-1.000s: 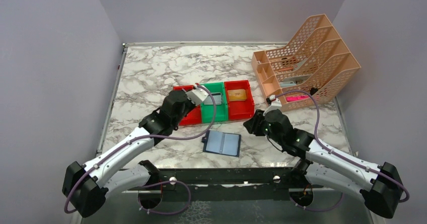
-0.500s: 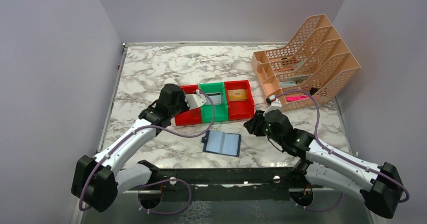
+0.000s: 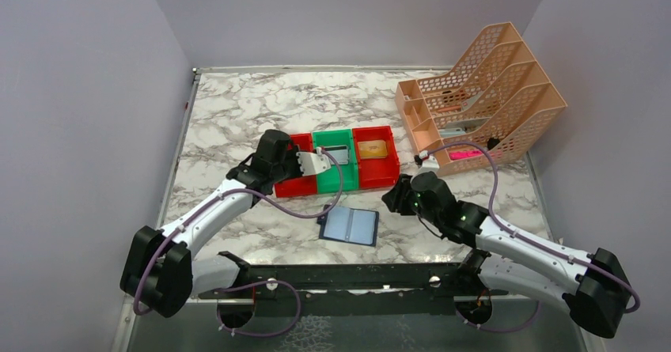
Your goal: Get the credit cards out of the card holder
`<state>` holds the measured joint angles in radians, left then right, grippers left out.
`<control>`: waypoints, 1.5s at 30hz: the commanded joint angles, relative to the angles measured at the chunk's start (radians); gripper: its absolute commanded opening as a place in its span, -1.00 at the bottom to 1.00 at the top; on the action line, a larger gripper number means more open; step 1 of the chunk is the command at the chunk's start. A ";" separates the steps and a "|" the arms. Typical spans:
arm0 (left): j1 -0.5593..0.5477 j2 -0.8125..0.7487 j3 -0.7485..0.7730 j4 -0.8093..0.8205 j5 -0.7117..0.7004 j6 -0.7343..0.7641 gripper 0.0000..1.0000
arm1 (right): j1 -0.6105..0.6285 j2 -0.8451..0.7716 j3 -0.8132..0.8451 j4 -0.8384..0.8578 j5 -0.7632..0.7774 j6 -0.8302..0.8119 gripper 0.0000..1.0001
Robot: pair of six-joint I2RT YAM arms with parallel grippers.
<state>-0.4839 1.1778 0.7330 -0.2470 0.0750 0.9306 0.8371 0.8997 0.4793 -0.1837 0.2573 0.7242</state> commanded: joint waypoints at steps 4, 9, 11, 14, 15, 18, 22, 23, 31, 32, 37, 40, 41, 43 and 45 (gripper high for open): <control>0.024 0.062 0.013 0.052 0.053 0.084 -1.00 | 0.000 0.010 -0.011 0.000 0.011 0.005 -0.16; 0.040 0.084 -0.011 0.153 0.055 0.105 -1.00 | 0.000 0.014 -0.013 0.008 0.008 0.012 -0.12; 0.043 0.110 -0.004 0.149 0.055 0.122 -1.00 | 0.000 0.022 -0.011 0.010 0.004 0.012 -0.12; 0.048 0.144 -0.009 0.167 0.065 0.117 -1.00 | 0.000 0.036 -0.012 0.010 0.004 0.017 -0.12; 0.049 0.156 -0.008 0.167 0.074 0.114 -1.00 | 0.000 0.041 -0.011 0.010 0.003 0.020 -0.12; 0.050 0.186 -0.012 0.185 0.089 0.114 -1.00 | 0.000 0.058 -0.007 0.009 -0.007 0.026 -0.11; 0.055 0.217 -0.009 0.209 0.100 0.107 -0.96 | 0.000 0.068 -0.010 0.015 -0.026 0.036 -0.10; 0.056 0.225 -0.008 0.206 0.099 0.108 -0.95 | 0.000 0.068 -0.011 0.015 -0.028 0.038 -0.10; 0.059 0.289 -0.023 0.224 0.105 0.106 -0.87 | 0.000 0.086 -0.007 0.002 -0.012 0.037 -0.09; 0.059 0.290 -0.024 0.225 0.102 0.107 -0.88 | 0.000 0.089 -0.005 -0.002 -0.011 0.037 -0.09; 0.059 0.283 -0.049 0.253 0.084 0.106 -0.72 | 0.000 0.103 -0.001 -0.006 -0.015 0.042 -0.09; 0.059 0.282 -0.056 0.257 0.077 0.104 -0.61 | 0.000 0.107 0.001 -0.003 -0.021 0.042 -0.09; 0.059 0.279 -0.058 0.258 0.074 0.100 -0.55 | 0.000 0.109 0.002 -0.006 -0.021 0.043 -0.09; 0.059 0.266 -0.060 0.253 0.071 0.098 -0.33 | 0.000 0.110 0.004 -0.007 -0.022 0.041 -0.09; 0.059 0.248 -0.066 0.250 0.068 0.096 -0.26 | 0.000 0.109 0.004 -0.007 -0.021 0.042 -0.08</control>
<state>-0.4255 1.4631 0.6796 -0.0212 0.1234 1.0286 0.8371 1.0050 0.4789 -0.1822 0.2413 0.7574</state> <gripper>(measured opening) 0.329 0.456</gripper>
